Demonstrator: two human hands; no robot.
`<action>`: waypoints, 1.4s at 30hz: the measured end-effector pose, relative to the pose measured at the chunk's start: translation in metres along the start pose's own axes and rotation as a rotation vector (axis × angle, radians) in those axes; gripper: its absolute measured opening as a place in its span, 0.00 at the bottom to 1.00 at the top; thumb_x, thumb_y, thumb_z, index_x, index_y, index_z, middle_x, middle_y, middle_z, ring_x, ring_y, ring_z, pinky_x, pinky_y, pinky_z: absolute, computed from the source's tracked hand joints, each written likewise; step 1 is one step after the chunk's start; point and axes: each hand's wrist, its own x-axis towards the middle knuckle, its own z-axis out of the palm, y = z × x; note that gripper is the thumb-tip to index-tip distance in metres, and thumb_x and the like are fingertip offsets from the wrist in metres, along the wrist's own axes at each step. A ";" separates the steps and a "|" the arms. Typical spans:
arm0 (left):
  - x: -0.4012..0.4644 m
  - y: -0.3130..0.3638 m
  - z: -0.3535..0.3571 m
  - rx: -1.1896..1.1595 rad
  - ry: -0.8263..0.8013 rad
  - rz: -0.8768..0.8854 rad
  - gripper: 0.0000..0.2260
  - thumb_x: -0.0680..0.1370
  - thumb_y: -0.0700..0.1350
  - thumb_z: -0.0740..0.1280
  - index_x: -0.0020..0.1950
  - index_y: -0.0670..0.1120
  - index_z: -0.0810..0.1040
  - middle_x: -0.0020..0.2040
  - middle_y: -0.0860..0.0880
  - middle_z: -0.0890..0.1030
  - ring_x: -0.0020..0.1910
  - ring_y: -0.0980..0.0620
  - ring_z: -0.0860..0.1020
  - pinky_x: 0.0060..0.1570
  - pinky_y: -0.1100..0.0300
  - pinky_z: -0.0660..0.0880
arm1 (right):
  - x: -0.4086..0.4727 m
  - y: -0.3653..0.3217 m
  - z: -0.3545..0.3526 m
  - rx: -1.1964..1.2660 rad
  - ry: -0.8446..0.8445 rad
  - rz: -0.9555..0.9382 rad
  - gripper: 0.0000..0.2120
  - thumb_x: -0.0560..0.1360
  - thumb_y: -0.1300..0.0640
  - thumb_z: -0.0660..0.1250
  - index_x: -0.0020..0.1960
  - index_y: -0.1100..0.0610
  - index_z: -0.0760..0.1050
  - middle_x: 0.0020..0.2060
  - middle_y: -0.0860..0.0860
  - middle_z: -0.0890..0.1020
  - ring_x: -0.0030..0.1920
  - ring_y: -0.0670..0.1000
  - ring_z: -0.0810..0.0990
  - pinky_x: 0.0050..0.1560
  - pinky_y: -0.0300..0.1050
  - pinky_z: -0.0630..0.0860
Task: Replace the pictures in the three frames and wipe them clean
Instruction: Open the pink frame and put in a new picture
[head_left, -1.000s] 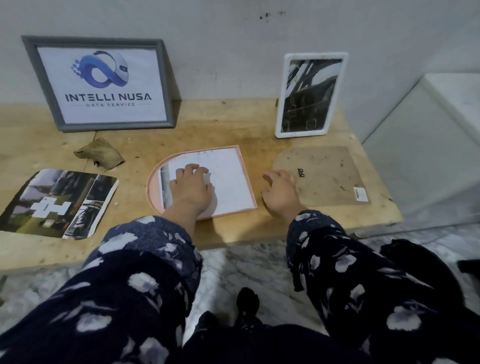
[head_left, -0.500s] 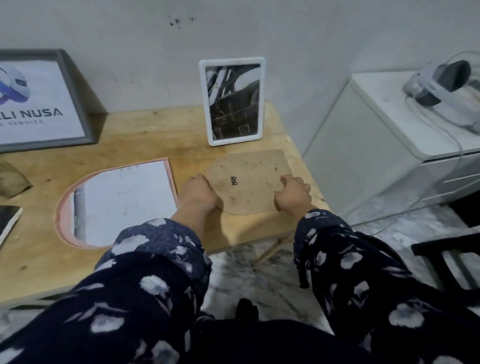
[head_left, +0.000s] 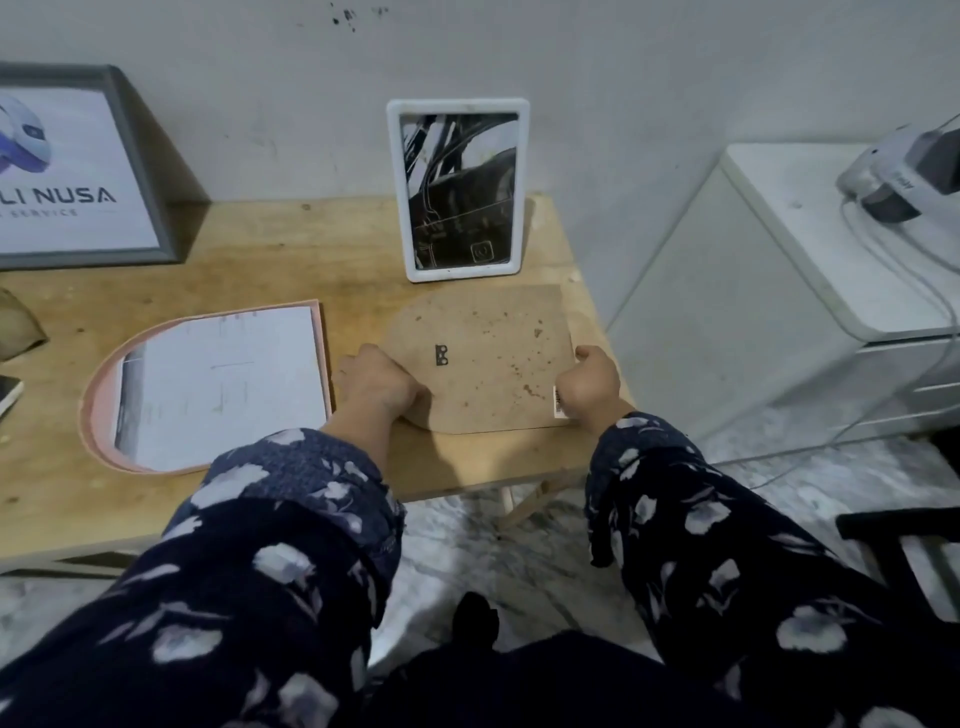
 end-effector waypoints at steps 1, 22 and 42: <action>-0.001 -0.003 -0.007 0.015 0.033 0.003 0.32 0.67 0.52 0.78 0.65 0.43 0.68 0.65 0.40 0.69 0.65 0.38 0.68 0.64 0.47 0.69 | -0.001 -0.004 0.004 0.038 -0.013 -0.005 0.25 0.72 0.66 0.61 0.69 0.57 0.69 0.63 0.57 0.75 0.61 0.61 0.75 0.63 0.55 0.73; 0.000 -0.180 -0.177 -0.311 0.328 -0.053 0.41 0.71 0.45 0.76 0.78 0.49 0.57 0.72 0.40 0.58 0.68 0.40 0.67 0.70 0.51 0.64 | -0.099 -0.135 0.158 0.051 -0.301 -0.395 0.24 0.72 0.61 0.69 0.67 0.54 0.72 0.46 0.47 0.78 0.45 0.49 0.78 0.44 0.42 0.77; 0.018 -0.218 -0.175 -0.026 0.243 -0.043 0.35 0.69 0.52 0.77 0.70 0.47 0.64 0.66 0.43 0.63 0.67 0.41 0.62 0.65 0.42 0.65 | -0.112 -0.133 0.200 -0.020 -0.257 -0.327 0.23 0.75 0.63 0.64 0.69 0.51 0.71 0.58 0.53 0.78 0.45 0.54 0.82 0.40 0.48 0.83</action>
